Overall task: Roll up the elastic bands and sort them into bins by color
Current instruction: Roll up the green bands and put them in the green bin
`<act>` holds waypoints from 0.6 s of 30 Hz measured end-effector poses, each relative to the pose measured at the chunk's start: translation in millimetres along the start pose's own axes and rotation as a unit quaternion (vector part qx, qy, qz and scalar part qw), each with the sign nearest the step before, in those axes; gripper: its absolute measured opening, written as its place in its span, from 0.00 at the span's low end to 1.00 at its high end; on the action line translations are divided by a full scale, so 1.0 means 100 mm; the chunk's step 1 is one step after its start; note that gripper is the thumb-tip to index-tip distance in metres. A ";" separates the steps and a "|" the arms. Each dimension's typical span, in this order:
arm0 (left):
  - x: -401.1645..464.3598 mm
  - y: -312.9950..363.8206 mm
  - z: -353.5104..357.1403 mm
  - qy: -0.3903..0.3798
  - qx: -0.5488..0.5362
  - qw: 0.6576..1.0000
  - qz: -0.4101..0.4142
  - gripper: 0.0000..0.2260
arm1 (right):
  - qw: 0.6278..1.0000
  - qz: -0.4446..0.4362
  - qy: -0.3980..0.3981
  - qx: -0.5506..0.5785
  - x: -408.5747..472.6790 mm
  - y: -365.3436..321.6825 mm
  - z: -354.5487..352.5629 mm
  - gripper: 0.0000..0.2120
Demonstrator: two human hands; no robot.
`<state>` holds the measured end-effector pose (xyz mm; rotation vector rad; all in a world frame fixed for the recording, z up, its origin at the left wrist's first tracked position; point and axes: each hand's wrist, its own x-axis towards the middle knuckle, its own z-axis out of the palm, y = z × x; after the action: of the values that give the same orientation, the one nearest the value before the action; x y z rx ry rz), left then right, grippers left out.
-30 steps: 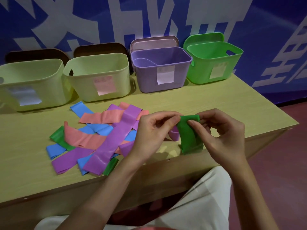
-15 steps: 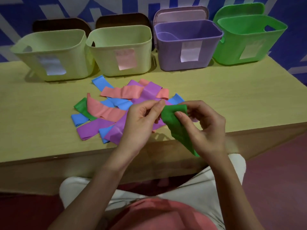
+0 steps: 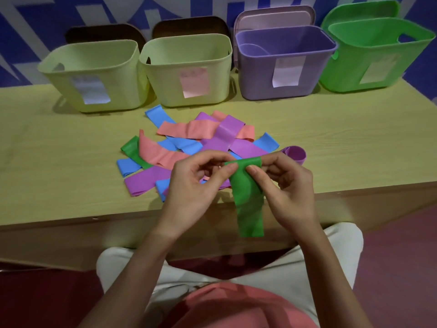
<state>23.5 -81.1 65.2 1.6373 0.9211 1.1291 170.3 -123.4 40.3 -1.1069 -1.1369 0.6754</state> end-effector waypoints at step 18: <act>-0.03 -0.10 0.06 0.053 0.019 0.998 -0.019 0.20 | 0.999 0.003 -0.018 -0.031 -0.06 0.06 0.07 0.05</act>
<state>27.2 -82.1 54.0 1.5960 1.0450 1.1876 162.4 -124.6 32.5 -1.1559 -1.1929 0.6705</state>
